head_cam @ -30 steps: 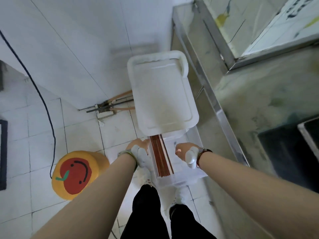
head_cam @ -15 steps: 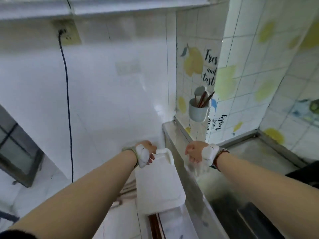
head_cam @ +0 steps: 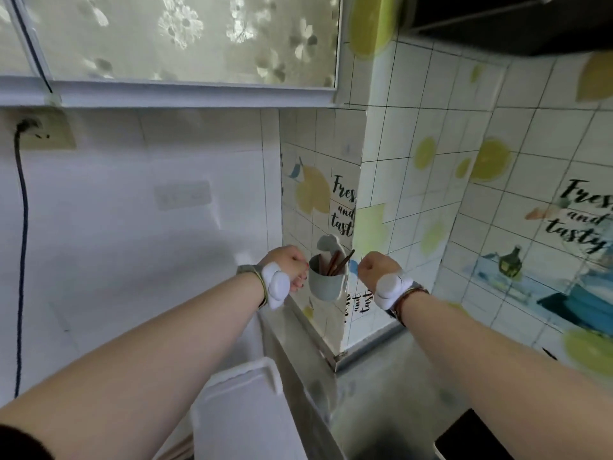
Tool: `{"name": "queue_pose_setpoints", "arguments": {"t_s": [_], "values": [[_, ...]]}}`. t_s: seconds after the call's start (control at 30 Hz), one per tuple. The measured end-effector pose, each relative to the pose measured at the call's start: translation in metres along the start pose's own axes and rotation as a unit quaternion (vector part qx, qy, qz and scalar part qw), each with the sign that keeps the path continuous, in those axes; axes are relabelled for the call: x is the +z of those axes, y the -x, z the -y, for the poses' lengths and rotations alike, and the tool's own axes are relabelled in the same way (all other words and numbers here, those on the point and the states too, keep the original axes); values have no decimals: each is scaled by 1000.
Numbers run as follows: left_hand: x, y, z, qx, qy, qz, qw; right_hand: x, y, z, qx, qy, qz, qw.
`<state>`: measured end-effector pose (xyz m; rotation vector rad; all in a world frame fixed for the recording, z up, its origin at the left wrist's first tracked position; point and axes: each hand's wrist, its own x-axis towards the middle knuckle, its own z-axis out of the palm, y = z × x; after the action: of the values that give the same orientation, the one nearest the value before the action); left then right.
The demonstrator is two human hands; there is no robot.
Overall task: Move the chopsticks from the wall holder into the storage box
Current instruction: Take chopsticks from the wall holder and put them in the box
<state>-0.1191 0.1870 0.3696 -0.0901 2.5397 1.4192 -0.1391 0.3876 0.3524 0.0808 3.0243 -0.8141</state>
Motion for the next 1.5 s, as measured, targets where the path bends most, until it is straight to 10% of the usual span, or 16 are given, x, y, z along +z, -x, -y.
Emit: {"name": "queue_pose_setpoints", "arguments": {"t_s": [0.5,1.5], "values": [[21,-109,26,208,-194,21,959,60,-46,18,42,-160,-69,984],[21,-137,31,279,-351,-22,894,57,-54,19,35,-105,-106,988]]}}
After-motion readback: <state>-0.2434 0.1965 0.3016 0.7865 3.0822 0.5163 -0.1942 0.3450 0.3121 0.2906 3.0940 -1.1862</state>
